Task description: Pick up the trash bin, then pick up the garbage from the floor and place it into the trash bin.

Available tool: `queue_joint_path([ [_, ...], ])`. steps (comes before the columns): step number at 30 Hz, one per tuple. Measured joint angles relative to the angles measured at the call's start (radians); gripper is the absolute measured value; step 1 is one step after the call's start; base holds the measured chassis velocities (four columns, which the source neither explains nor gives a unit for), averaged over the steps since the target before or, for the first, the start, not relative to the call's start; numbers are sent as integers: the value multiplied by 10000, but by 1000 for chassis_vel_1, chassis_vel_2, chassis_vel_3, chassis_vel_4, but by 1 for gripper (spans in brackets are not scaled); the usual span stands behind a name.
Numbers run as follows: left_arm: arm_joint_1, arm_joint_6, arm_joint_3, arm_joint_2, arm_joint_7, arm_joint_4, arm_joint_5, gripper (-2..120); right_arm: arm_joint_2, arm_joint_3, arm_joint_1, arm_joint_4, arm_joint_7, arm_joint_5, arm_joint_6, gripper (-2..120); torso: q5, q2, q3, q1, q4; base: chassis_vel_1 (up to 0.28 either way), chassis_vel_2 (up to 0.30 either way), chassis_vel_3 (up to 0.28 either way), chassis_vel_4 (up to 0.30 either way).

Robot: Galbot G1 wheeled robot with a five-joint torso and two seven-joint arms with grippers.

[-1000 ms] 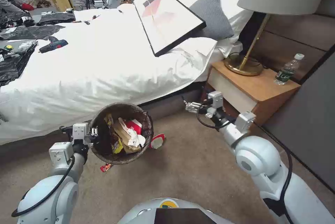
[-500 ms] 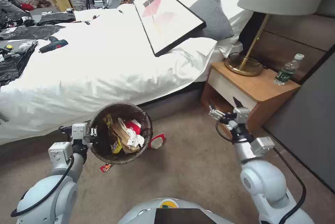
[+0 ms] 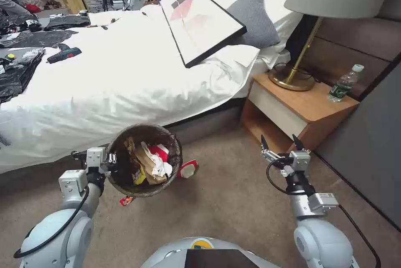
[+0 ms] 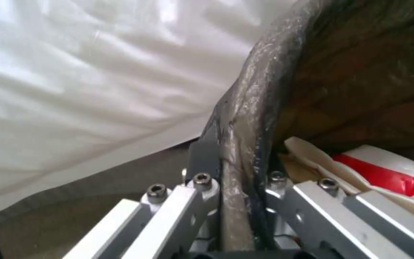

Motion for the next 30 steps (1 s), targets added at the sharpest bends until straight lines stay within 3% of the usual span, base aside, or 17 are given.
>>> queue_joint_path([
  [30, -15, 78, 19, 34, -5, 34, 24, 3, 24, -112, -8, 39, 25, 34, -158, 100, 2, 0, 0, 0, -2, 16, 16, 16, 14],
])
